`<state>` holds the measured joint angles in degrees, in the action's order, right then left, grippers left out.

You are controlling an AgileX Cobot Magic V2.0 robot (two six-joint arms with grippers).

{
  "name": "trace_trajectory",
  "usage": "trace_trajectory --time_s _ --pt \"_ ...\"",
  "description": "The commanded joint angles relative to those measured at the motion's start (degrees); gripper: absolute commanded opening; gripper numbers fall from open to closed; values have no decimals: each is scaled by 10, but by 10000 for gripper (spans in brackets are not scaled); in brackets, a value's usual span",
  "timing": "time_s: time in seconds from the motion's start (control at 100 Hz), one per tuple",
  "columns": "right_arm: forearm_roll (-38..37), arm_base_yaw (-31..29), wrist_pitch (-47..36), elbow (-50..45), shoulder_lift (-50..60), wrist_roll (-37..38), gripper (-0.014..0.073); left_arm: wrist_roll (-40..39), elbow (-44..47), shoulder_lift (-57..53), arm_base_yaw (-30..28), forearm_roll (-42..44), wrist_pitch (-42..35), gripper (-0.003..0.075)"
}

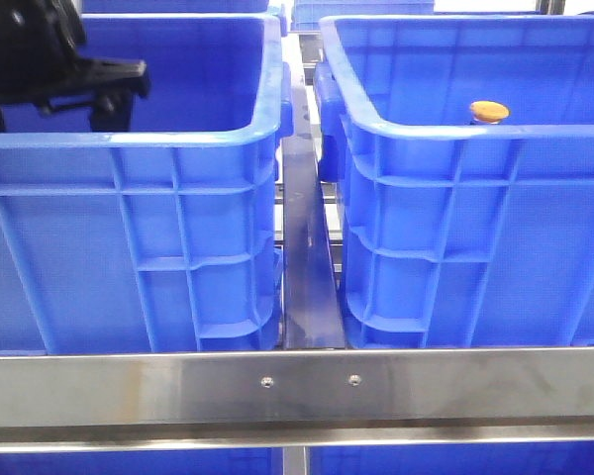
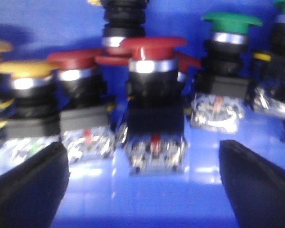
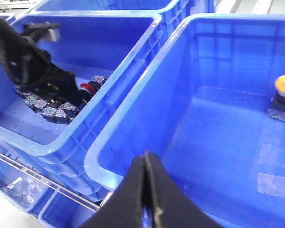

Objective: Pick red and yellow buttons and place in box
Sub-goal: 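Grasp the red button with the left gripper and lift it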

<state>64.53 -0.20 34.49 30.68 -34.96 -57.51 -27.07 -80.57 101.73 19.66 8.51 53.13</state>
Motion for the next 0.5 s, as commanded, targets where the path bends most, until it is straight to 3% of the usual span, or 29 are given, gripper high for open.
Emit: trace_trajectory --time_s 0.0,0.16,0.3,0.49 --pt "25 0 -10 13 2 -7 -64 0 -17 -14 -1 -2 -32 606" --pt "25 0 -10 13 2 -7 -64 0 -17 -3 -1 -2 -52 594" --pt "25 0 -10 13 2 -7 -64 8 -17 6 -1 -2 -52 536" --pt "25 0 -10 13 2 -7 -64 11 -17 10 -1 -2 -50 345"
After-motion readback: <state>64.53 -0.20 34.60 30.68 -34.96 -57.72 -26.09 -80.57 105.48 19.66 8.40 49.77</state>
